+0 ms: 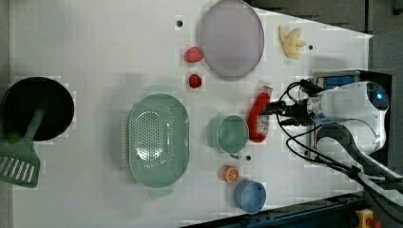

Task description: Pick ketchup from strainer and place it on the table

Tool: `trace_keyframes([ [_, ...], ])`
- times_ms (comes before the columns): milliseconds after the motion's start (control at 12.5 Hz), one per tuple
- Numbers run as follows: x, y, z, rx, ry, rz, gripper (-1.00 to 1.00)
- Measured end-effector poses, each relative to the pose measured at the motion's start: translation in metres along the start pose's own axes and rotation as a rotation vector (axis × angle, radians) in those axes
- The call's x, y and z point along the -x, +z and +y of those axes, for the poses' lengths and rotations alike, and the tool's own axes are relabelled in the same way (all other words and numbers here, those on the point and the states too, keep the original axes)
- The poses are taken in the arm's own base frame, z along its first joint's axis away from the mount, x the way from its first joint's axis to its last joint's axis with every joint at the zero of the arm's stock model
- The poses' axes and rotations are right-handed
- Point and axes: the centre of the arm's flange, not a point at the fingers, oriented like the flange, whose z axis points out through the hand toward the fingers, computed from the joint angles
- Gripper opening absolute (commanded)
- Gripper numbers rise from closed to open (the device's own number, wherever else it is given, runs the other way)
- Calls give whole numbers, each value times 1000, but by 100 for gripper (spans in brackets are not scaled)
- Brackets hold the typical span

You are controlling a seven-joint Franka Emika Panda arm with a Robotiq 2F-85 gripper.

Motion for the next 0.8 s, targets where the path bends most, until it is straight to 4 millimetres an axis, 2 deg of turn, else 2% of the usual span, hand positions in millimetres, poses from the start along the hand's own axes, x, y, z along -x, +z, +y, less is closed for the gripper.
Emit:
trace_keyframes([
  [80,-6,-12,1,-5,9,22,100],
  [160,-14,-35,1,-4,19,49,100],
  [240,-24,-67,3,5,31,91,100],
  [400,-35,-153,13,0,104,141,100],
  [560,-32,-245,18,-73,186,166,100],
  [640,-23,-281,21,-100,215,161,100],
  [800,-7,-341,16,-144,225,195,100],
])
